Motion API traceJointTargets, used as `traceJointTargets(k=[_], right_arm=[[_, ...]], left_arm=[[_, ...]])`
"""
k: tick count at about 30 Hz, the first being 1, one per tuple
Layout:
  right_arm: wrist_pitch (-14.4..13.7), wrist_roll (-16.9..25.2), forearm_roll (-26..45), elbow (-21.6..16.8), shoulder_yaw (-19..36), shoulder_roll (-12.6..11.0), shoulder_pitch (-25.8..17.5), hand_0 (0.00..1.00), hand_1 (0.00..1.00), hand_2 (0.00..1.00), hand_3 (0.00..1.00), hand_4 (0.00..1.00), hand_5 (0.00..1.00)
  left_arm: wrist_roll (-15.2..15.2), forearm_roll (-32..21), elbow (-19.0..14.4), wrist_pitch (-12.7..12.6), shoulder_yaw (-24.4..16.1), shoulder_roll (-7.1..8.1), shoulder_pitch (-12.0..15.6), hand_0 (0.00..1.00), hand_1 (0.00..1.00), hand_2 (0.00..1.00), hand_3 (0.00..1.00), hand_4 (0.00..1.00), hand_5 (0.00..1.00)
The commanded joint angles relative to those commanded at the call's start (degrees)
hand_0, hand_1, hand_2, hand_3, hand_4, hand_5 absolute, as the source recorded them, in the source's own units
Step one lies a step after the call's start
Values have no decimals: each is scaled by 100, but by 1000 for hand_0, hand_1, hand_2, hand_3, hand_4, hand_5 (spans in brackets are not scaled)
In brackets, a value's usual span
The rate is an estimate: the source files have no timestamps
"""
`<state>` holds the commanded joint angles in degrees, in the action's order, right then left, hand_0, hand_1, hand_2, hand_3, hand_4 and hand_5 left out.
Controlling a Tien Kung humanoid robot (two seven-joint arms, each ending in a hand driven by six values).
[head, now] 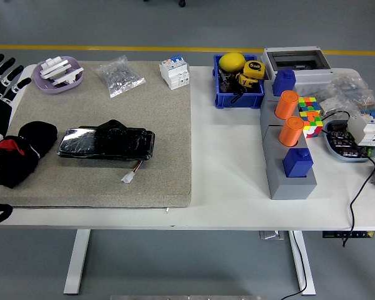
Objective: Pick the rag up,wipe the panel,place it on the desk
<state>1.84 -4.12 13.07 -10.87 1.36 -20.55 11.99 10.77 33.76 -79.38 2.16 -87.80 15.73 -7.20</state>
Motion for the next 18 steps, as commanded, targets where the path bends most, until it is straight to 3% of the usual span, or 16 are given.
traceJointTargets(k=[18], right_arm=[[182,-117,8,-2,-19,10,-93,712,528,639,624,998,549]], left_arm=[[-40,243,-124,-82,54,16,20,587,685,627,596,944,481]])
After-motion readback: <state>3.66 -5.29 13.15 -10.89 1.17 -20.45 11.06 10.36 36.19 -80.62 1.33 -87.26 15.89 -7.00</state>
